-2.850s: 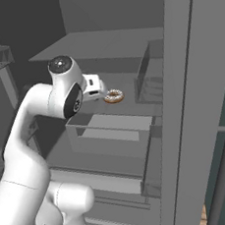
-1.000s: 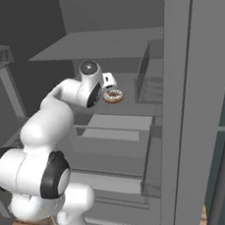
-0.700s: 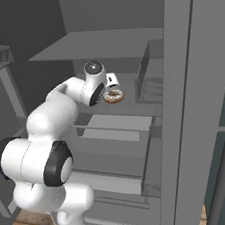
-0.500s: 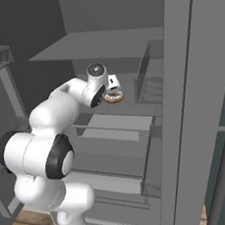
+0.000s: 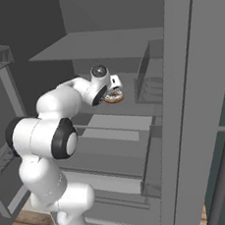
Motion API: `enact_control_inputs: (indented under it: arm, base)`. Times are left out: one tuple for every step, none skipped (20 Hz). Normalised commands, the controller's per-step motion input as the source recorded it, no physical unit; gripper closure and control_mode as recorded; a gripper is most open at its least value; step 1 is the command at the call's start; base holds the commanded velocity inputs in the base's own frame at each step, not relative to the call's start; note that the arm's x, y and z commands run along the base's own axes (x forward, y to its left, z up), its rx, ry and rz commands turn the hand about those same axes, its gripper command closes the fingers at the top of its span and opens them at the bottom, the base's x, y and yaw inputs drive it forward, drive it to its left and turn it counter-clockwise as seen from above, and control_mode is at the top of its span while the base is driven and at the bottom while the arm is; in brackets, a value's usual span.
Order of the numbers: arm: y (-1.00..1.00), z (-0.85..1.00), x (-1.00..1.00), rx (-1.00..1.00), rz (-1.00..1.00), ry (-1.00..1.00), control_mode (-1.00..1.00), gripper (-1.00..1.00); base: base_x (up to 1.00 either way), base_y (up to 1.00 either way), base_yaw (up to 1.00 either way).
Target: Take the cake and donut from the fridge and place them on the empty tray on the dining counter.
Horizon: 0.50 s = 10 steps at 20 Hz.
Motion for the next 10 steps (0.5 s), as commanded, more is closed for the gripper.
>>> enact_control_inputs:
  arm:
    - [-0.08,-0.06,0.4,0.0,0.0,0.0,-1.0,-1.0]
    - [-0.08,-0.13,0.34,0.0,0.0,0.0,-1.0,-1.0]
    - [-0.09,-0.16,0.29,0.0,0.0,0.0,-1.0,-1.0]
    - [-0.09,-0.21,0.26,0.0,0.0,0.0,-1.0,-1.0]
    - [-0.08,-0.23,0.25,0.0,0.0,0.0,-1.0,-1.0]
    - [-0.08,-0.24,0.22,0.0,0.0,0.0,-1.0,-1.0]
    - [-0.06,-0.25,0.2,0.0,0.0,0.0,-1.0,-1.0]
    - [-0.04,-0.26,0.17,0.0,0.0,0.0,-1.0,-1.0]
    - [-0.02,-0.29,0.11,0.0,0.0,0.0,-1.0,-1.0]
    - [0.0,-0.31,0.07,0.0,0.0,0.01,-1.0,-1.0]
  base:
    - [0.0,0.0,0.0]
    - [0.0,0.0,0.0]
    - [0.0,0.0,0.0]
    - [0.0,0.0,0.0]
    - [0.0,0.0,0.0]
    - [0.0,0.0,0.0]
    - [0.0,0.0,0.0]
    - [0.0,0.0,0.0]
    - [0.0,0.0,0.0]
    - [0.0,0.0,0.0]
